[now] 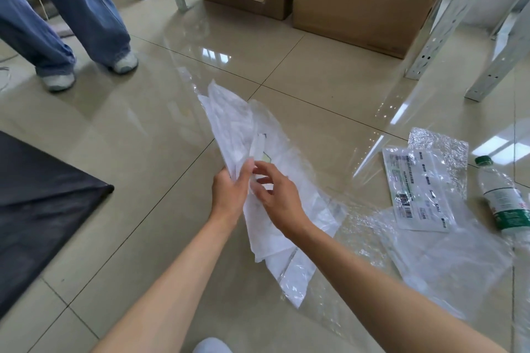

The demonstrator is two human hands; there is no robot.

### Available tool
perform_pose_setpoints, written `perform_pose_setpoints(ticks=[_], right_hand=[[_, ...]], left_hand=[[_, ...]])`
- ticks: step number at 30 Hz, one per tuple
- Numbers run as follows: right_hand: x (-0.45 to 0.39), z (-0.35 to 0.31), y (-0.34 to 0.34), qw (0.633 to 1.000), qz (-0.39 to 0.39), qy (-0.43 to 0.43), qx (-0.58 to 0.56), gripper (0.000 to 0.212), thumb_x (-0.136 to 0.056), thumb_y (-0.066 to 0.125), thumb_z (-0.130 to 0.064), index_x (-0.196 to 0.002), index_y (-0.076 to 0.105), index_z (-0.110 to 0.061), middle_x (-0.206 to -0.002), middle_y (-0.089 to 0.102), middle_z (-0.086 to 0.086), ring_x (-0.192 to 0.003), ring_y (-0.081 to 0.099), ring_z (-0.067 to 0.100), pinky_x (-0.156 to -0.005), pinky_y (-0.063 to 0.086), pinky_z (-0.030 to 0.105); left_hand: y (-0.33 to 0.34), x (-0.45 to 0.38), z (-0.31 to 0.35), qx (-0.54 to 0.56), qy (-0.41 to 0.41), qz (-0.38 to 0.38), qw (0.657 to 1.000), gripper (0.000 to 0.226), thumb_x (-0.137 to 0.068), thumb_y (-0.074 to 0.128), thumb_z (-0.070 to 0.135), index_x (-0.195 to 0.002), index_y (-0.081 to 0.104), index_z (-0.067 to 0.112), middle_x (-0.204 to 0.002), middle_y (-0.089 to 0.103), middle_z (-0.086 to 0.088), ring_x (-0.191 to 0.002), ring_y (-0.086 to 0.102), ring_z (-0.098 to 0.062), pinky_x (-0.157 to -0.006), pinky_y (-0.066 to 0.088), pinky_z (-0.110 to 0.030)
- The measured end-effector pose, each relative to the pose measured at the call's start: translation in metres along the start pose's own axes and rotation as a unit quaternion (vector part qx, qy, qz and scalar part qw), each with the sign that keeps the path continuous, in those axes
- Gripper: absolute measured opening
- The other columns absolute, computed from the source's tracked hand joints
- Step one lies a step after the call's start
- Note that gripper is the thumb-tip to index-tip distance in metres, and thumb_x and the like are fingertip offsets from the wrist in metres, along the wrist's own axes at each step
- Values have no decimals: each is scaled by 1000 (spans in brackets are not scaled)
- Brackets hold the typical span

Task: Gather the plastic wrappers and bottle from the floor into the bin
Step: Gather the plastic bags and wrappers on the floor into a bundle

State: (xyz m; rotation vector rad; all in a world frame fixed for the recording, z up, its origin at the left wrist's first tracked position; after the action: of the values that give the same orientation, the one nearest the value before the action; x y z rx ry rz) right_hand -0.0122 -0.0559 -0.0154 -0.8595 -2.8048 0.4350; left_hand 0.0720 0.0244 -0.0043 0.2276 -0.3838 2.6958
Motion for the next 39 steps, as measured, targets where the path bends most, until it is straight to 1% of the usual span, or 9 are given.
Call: perform_pose_setpoints(ticks=[4, 9, 14, 17, 21, 26, 31, 35, 39], right_hand=[[-3, 10, 1, 998, -48, 34, -5, 67, -91, 66, -19, -149, 34, -25, -131, 61, -8, -110, 62, 11, -95, 54, 32], [20, 40, -25, 984, -30, 95, 149, 70, -91, 65, -33, -151, 29, -24, -142, 52, -1, -123, 55, 18, -101, 47, 35], [73, 90, -92, 882, 45, 307, 355, 66, -89, 62, -43, -142, 36, -14, -139, 46, 10, -127, 49, 30, -98, 44, 45], [110, 112, -110, 822, 50, 398, 404, 69, -87, 63, -50, -135, 39, -6, -135, 45, 11, -126, 49, 29, -96, 43, 45], [129, 130, -109, 790, 55, 459, 402, 80, -83, 65, -55, -137, 38, -2, -136, 46, 14, -125, 51, 31, -96, 44, 41], [113, 138, -106, 836, 127, 450, 288, 72, -82, 76, -36, -132, 40, 3, -128, 58, 20, -119, 58, 36, -93, 47, 39], [86, 126, -113, 865, 257, 389, 185, 21, -92, 61, -24, -107, 56, -9, -106, 69, 16, -99, 64, 36, -75, 41, 34], [53, 89, -122, 879, 323, 268, 226, 8, -93, 58, -25, -98, 58, -18, -96, 70, 3, -78, 59, 25, -69, 37, 29], [23, 43, -96, 926, 290, 110, 214, 11, -95, 55, -27, -85, 57, -23, -85, 62, -4, -64, 49, 13, -62, 34, 25]], left_hand=[[-4, -1, -6, -41, -17, 23, 999, 15, -87, 60, 12, -94, 69, 4, -85, 73, -9, -79, 68, -27, -71, 54, -33], [-6, -2, -2, -124, -11, 72, 990, 30, -86, 51, 3, -61, 45, 18, -57, 46, 8, -53, 42, -15, -48, 34, -24], [-7, 0, 7, -179, 34, 96, 979, 13, -85, 46, 1, -83, 57, -4, -76, 63, -20, -73, 53, -46, -60, 37, -31], [-8, 2, 10, -201, 64, 120, 970, 20, -86, 46, 1, -92, 53, -17, -99, 62, -34, -91, 59, -51, -67, 50, -47], [-6, 6, 12, -207, 72, 120, 968, 19, -87, 47, 1, -89, 52, -17, -96, 62, -31, -91, 59, -51, -68, 49, -49], [-6, 8, 8, -212, 66, 107, 969, 11, -87, 45, 2, -81, 54, -2, -93, 66, -30, -87, 60, -48, -67, 47, -41], [-10, 7, 9, -227, 89, 130, 961, 20, -87, 46, 2, -94, 53, -16, -96, 62, -34, -88, 58, -51, -73, 51, -49], [-12, 6, 6, -224, 90, 130, 962, 18, -89, 46, 2, -94, 57, -12, -94, 66, -30, -87, 61, -48, -72, 51, -45], [-5, 8, 4, -197, 69, 95, 973, 15, -88, 45, 2, -90, 59, -2, -81, 65, -17, -75, 58, -38, -66, 46, -38]])
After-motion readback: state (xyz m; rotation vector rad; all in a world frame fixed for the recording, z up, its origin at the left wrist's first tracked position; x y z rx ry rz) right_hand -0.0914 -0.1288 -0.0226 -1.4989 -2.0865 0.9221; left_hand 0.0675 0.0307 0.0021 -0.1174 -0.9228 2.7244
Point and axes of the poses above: each hand's wrist, its own x-axis away from the middle knuckle, its own y-axis out of the palm, z = x × y, the point moved 2 cm from there along -x, towards the middle knuckle
